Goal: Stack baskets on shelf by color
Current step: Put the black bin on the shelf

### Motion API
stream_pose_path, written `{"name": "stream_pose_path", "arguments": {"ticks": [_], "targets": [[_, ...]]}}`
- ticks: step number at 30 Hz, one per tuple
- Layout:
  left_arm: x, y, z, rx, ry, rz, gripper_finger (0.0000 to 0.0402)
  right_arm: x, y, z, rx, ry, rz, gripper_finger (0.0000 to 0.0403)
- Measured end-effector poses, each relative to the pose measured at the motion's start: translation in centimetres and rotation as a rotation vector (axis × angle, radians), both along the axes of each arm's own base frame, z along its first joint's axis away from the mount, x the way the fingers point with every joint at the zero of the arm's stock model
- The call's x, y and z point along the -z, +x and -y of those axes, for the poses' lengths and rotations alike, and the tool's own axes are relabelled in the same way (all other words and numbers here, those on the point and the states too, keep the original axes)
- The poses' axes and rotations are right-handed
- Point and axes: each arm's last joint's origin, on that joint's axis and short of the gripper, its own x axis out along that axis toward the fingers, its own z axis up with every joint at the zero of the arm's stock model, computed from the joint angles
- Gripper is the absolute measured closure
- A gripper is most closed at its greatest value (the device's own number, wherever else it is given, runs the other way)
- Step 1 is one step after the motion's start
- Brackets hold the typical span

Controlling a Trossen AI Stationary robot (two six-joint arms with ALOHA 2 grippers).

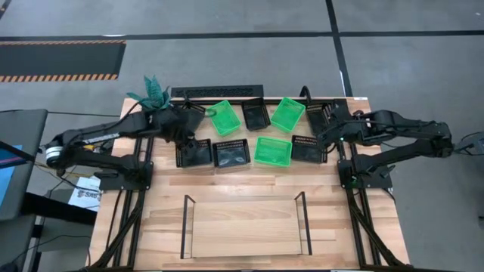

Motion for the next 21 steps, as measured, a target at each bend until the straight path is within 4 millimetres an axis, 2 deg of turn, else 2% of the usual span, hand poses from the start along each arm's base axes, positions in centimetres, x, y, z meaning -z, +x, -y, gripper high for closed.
{"name": "stream_pose_path", "arguments": {"ticks": [5,10,15,21], "targets": [[2.2,0.0,-2.5,0.078,-0.086,-0.126,0.0142,0.0,0.2,0.0,0.0,0.0,0.0,0.0121],[4.6,0.5,-3.6,0.238,0.0,-0.338,0.0142,0.3,0.8,0.0,0.0,0.0,-0.017,0.0121],[6.6,1.7,-4.2,0.323,-0.009,-0.408,0.0142,0.7,1.6,0.0,-0.004,0.0,-0.053,0.0121],[8.0,2.8,-5.0,0.358,0.056,-0.455,0.0142,1.2,2.6,0.0,-0.006,-0.001,-0.099,0.0121]]}}
